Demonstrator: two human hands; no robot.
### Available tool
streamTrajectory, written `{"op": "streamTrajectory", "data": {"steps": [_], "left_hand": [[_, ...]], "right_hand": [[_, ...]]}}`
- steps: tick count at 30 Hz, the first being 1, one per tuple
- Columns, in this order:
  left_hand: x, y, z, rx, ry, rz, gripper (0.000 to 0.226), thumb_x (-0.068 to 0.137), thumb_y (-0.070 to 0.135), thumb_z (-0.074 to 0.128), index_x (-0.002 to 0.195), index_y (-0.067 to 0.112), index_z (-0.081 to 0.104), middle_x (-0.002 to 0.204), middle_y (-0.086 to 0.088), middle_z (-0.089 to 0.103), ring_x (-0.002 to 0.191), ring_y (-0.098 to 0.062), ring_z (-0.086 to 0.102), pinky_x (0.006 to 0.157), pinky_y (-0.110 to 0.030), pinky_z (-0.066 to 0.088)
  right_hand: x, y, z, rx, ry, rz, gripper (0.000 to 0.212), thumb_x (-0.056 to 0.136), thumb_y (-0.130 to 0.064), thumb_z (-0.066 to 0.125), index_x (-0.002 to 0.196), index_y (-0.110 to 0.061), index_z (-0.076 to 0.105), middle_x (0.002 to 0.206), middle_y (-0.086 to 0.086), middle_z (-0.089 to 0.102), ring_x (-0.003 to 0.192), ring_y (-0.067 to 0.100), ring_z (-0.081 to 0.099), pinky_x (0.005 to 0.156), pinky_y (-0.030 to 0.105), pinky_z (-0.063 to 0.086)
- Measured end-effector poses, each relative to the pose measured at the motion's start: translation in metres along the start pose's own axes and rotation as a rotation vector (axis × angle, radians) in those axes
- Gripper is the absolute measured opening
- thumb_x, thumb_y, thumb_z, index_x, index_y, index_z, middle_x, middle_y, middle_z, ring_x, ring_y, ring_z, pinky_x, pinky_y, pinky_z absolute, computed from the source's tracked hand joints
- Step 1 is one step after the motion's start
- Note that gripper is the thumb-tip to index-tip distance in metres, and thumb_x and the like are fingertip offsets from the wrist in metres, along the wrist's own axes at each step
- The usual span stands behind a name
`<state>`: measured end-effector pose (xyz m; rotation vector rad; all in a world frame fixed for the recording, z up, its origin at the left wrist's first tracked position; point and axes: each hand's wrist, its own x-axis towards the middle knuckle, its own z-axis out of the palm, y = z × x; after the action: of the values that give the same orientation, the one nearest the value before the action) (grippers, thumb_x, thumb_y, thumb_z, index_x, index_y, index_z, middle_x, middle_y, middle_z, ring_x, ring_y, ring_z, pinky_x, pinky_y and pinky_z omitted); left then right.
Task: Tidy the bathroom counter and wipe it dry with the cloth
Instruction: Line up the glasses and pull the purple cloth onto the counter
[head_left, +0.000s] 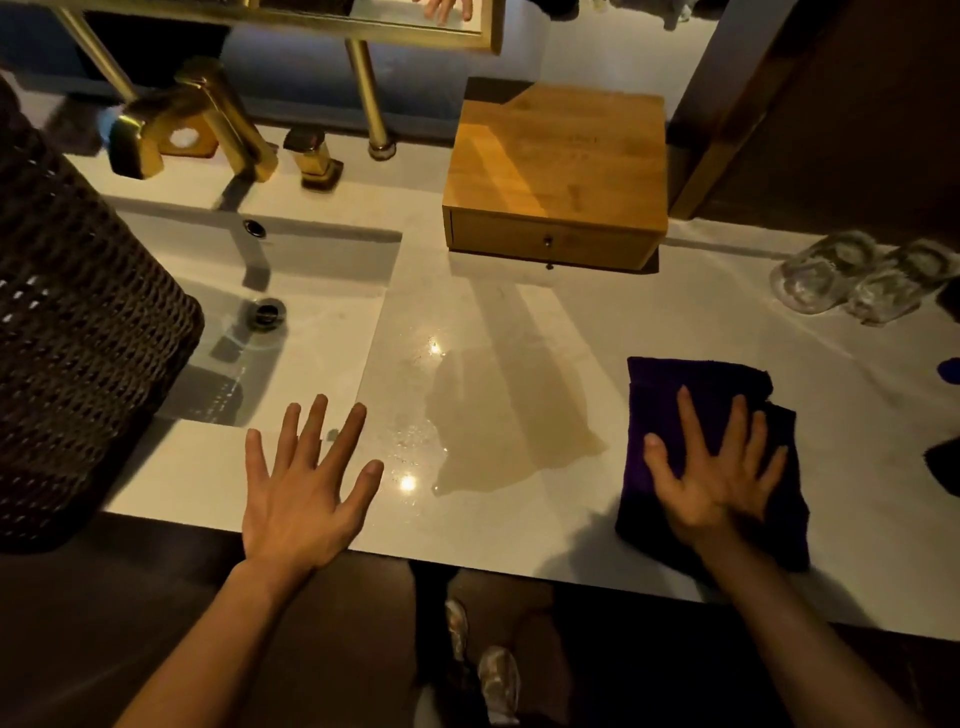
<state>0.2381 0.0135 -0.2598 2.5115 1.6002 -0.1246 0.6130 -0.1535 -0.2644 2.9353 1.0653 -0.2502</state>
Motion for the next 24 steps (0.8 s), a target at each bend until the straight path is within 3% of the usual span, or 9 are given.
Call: {"op": "streamTrajectory", "data": {"steps": [8, 17, 24], "left_hand": [[0.001, 0.001, 0.003, 0.012, 0.003, 0.002, 0.066, 0.096, 0.071, 0.013, 0.157, 0.049, -0.002, 0.17, -0.001, 0.01, 0.158, -0.023, -0.001, 0.124, -0.059, -0.003], [0.0, 0.001, 0.003, 0.009, 0.014, 0.001, 0.067, 0.096, 0.071, 0.013, 0.157, 0.049, 0.0, 0.17, 0.0, 0.012, 0.158, -0.022, 0.001, 0.124, -0.059, 0.002], [-0.001, -0.001, 0.004, 0.004, 0.023, 0.01, 0.067, 0.096, 0.071, 0.013, 0.157, 0.049, -0.002, 0.17, 0.0, 0.011, 0.158, -0.022, 0.001, 0.124, -0.058, 0.001]], "right_hand": [[-0.011, -0.04, 0.006, 0.059, 0.018, -0.07, 0.073, 0.089, -0.07, 0.016, 0.156, -0.044, 0.006, 0.165, 0.018, 0.002, 0.152, 0.038, -0.002, 0.119, 0.063, -0.001], [0.001, -0.069, -0.002, 0.056, -0.025, -0.221, 0.071, 0.091, -0.07, 0.016, 0.155, -0.045, -0.004, 0.165, 0.017, -0.003, 0.152, 0.039, -0.009, 0.118, 0.063, -0.005], [0.011, -0.079, -0.002, 0.047, -0.015, -0.263, 0.074, 0.089, -0.073, 0.013, 0.155, -0.044, -0.002, 0.165, 0.016, 0.002, 0.152, 0.039, -0.004, 0.119, 0.063, -0.003]]}}
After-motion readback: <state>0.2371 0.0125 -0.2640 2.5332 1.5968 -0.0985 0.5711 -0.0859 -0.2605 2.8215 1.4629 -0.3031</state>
